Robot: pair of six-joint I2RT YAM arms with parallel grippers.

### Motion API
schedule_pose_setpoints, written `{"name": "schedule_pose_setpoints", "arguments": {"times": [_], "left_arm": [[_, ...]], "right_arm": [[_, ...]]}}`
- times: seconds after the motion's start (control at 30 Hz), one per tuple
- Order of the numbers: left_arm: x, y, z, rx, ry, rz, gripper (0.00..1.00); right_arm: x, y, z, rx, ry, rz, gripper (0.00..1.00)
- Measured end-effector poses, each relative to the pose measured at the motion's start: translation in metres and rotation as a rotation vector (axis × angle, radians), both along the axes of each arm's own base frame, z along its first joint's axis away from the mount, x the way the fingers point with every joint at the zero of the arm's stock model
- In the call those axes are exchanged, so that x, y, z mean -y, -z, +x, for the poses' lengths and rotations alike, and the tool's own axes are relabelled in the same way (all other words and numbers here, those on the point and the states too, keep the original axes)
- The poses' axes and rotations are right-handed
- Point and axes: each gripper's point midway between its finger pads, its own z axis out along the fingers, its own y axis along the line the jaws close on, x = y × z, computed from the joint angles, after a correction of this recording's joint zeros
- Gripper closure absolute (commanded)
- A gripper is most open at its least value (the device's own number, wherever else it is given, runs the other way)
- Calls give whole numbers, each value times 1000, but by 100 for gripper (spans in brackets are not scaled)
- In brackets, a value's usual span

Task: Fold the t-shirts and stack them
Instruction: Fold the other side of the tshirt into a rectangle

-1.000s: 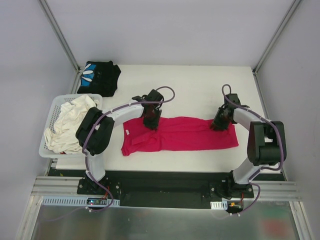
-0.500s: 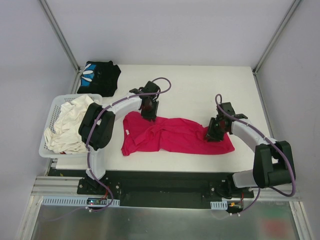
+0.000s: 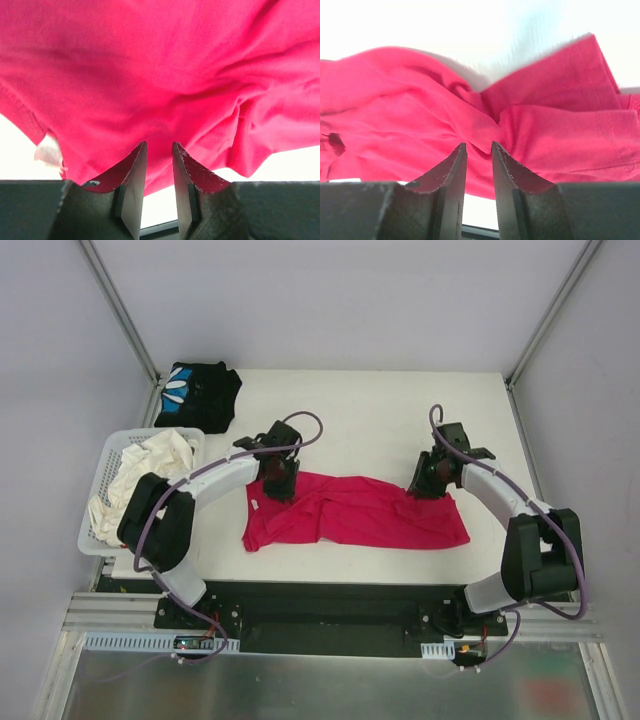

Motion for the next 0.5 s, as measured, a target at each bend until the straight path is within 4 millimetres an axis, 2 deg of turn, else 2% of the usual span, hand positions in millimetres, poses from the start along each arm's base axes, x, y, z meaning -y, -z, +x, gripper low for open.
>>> {"name": "schedule_pose_setpoints", "arguments": {"times": [0.13, 0.3, 0.5], "left_arm": [[-5, -8, -16, 11, -19, -16, 74], [-9, 0, -33, -20, -27, -2, 74], [-9, 10, -31, -35, -33, 33, 74]], "right_arm": [[0, -13, 17, 50, 0, 5, 70], [2, -19, 22, 65, -4, 8, 70], [3, -29, 27, 85, -27, 0, 70]]}}
